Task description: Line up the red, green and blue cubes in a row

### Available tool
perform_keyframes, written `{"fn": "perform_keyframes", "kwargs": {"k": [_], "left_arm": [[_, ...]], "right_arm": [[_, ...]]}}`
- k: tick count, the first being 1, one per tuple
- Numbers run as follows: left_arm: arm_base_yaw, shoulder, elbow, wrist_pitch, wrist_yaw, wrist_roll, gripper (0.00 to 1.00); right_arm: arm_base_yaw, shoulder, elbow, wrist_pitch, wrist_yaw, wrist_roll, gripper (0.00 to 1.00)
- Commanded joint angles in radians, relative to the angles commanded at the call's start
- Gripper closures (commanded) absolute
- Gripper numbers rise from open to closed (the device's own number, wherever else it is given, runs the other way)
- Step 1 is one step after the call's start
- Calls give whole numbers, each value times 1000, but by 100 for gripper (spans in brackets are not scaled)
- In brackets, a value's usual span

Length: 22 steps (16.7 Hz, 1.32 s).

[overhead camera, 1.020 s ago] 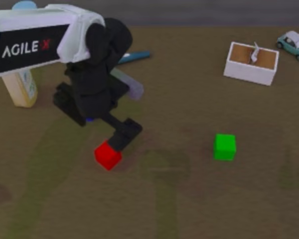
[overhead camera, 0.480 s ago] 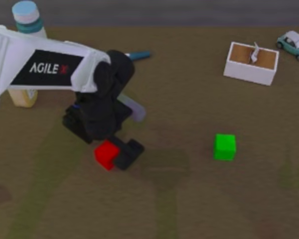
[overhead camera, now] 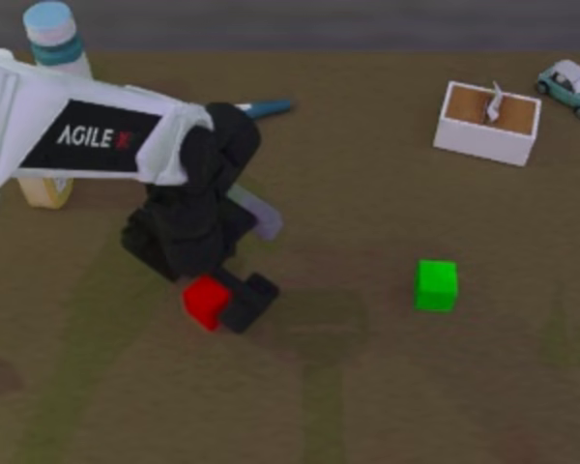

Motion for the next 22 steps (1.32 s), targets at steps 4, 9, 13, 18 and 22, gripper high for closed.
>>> {"fn": "perform_keyframes", "kwargs": {"k": [4, 9, 13, 18, 22], "left_arm": [[0, 0, 0, 0, 0, 0, 45], [0, 0, 0, 0, 0, 0, 83], [0, 0, 0, 0, 0, 0, 100], [0, 0, 0, 0, 0, 0, 100], [3, -46, 26, -34, 8, -5, 100]], "right_arm": [[0, 0, 0, 0, 0, 0, 0], [0, 0, 0, 0, 0, 0, 0], [0, 0, 0, 0, 0, 0, 0], [0, 0, 0, 0, 0, 0, 0], [0, 0, 0, 0, 0, 0, 0]]}}
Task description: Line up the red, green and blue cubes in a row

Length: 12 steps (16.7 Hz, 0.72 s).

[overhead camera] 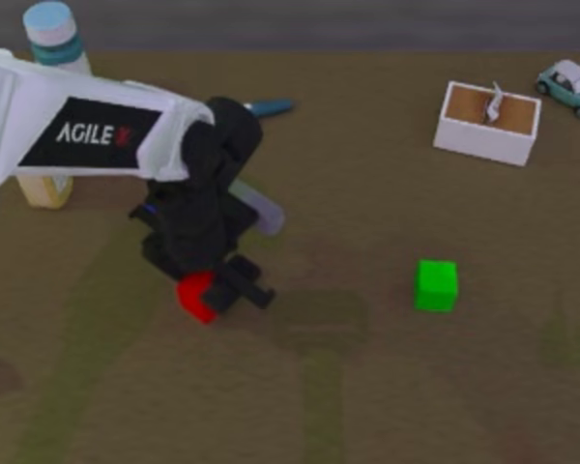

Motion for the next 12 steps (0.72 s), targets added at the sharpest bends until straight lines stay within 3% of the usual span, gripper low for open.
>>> {"fn": "perform_keyframes", "kwargs": {"k": [6, 12], "left_arm": [[15, -91, 102, -206, -1, -2, 100], [10, -102, 112, -220, -1, -2, 100]], "right_arm": [[0, 0, 0, 0, 0, 0, 0], [0, 0, 0, 0, 0, 0, 0]]}}
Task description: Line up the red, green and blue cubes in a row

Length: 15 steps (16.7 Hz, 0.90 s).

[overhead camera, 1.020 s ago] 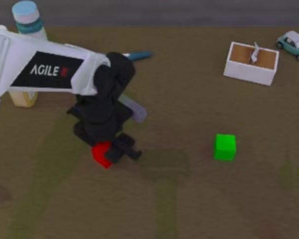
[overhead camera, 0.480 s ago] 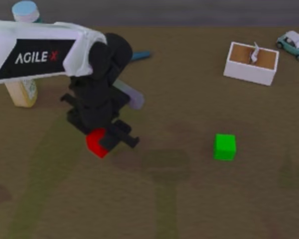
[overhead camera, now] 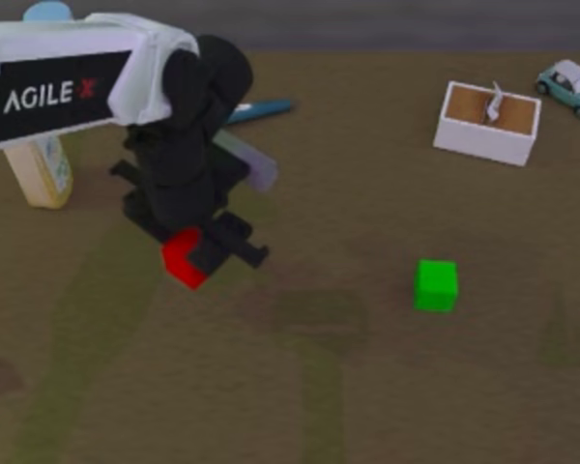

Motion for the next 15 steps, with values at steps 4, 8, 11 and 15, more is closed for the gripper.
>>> {"fn": "perform_keyframes", "kwargs": {"k": [4, 8, 11, 15], "left_arm": [[-30, -20, -20, -5, -5, -110, 100], [-86, -74, -81, -11, -15, -356, 100], [-139, -121, -138, -18, -22, -587, 100], [-200, -189, -202, -17, -32, -838, 100]], "right_arm": [[0, 0, 0, 0, 0, 0, 0], [0, 0, 0, 0, 0, 0, 0], [0, 0, 0, 0, 0, 0, 0], [0, 0, 0, 0, 0, 0, 0]]}}
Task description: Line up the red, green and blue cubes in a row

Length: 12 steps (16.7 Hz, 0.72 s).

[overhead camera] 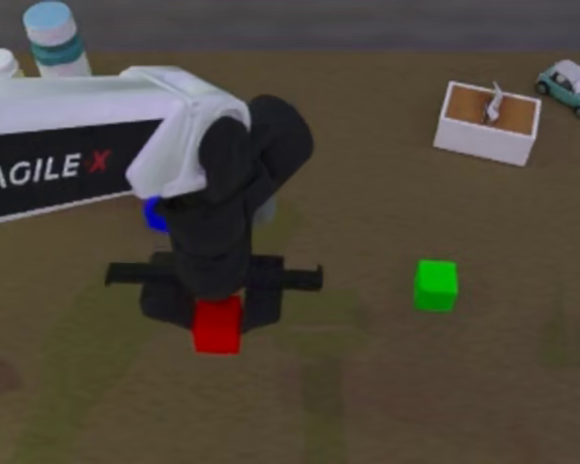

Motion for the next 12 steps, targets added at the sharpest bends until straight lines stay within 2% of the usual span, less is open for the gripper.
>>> {"fn": "perform_keyframes", "kwargs": {"k": [3, 9, 12], "left_arm": [[-23, -38, -27, 8, -5, -83, 100], [-19, -37, -28, 12, -5, -87, 100], [-15, -9, -70, 80, -5, -90, 100]], "right_arm": [[0, 0, 0, 0, 0, 0, 0], [0, 0, 0, 0, 0, 0, 0], [0, 0, 0, 0, 0, 0, 0]]}}
